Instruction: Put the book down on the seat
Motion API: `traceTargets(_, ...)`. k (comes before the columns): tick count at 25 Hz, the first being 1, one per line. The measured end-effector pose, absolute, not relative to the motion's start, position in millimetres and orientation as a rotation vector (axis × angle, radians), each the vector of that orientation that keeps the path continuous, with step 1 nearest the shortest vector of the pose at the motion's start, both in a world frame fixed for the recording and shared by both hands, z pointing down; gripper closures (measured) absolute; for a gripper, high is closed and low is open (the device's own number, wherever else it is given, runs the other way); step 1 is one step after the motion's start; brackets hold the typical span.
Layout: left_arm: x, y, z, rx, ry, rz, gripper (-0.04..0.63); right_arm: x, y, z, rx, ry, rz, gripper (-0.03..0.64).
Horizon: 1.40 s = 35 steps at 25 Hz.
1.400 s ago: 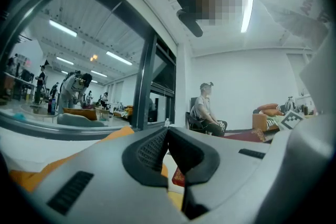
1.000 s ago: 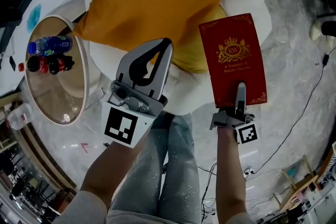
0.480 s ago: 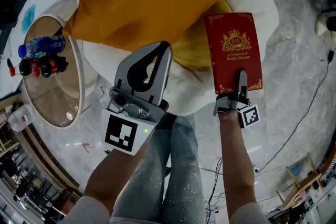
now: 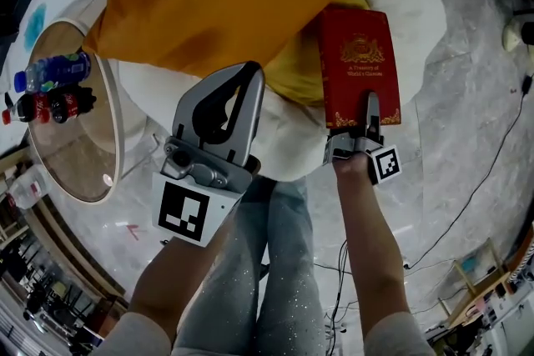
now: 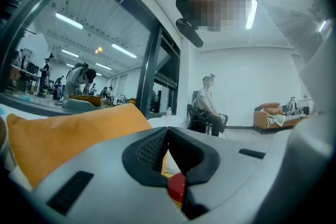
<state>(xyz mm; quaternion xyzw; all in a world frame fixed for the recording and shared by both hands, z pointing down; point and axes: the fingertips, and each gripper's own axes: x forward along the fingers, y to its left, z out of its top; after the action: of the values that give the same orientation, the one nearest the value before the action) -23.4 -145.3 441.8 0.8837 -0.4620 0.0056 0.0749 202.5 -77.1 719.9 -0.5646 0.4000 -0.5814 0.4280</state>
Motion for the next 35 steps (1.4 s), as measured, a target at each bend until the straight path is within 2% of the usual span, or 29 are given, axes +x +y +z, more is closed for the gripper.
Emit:
traceTargets(14, -25.2, -141.1, 455.4, 2.653, -1.370, 0.055, 0.580, 132.1, -89.7, 741.9, -1.313, 1.230, -1.722, 0.359)
traceTargets(20, -25.8, -136.1, 460.9, 2.640, -1.368, 0.048, 0.580, 110.7, -80.9, 740.7, -1.224, 1.217, -1.820, 0.356)
traceTargets(24, -25.2, -132.8, 463.3, 2.631, -1.362, 0.046, 0.580, 100.3, -74.6, 731.0, -1.171, 1.200, -1.840, 0.330)
traceTargets(35, -22.4, -132.3, 464.8, 2.633, -1.349, 0.050, 0.580, 82.7, -30.5, 733.1, -1.283, 0.966, -1.909, 0.307)
